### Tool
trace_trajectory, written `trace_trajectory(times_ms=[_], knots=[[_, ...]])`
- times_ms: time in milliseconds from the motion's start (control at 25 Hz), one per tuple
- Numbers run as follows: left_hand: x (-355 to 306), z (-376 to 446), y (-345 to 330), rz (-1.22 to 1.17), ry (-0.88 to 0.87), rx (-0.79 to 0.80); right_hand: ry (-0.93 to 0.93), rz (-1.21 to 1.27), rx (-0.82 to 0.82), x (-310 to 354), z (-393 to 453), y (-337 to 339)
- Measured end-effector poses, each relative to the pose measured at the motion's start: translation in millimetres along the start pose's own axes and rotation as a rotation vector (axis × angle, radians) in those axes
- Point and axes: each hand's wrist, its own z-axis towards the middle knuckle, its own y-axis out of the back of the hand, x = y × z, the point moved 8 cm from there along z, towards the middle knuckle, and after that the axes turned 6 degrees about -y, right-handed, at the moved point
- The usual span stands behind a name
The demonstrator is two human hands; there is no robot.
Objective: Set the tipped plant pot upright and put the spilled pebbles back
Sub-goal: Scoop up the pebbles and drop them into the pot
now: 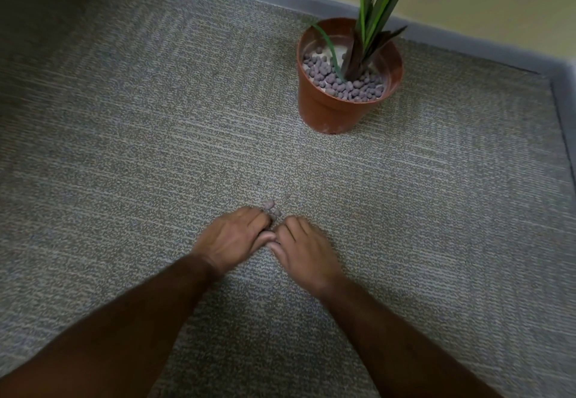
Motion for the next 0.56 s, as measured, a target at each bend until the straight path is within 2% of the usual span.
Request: trace_trajectory(times_ms=[160, 560], knots=[[-0.9, 6.5, 6.9, -0.018, -0.088, -0.017, 0.027, -0.054, -0.044, 0.2, 4.5, 6.9], [6.4, 4.2, 20.8, -0.132, -0.015, 0.015, 0.073, -0.026, -0.119, 4.8, 9.1, 14.5]])
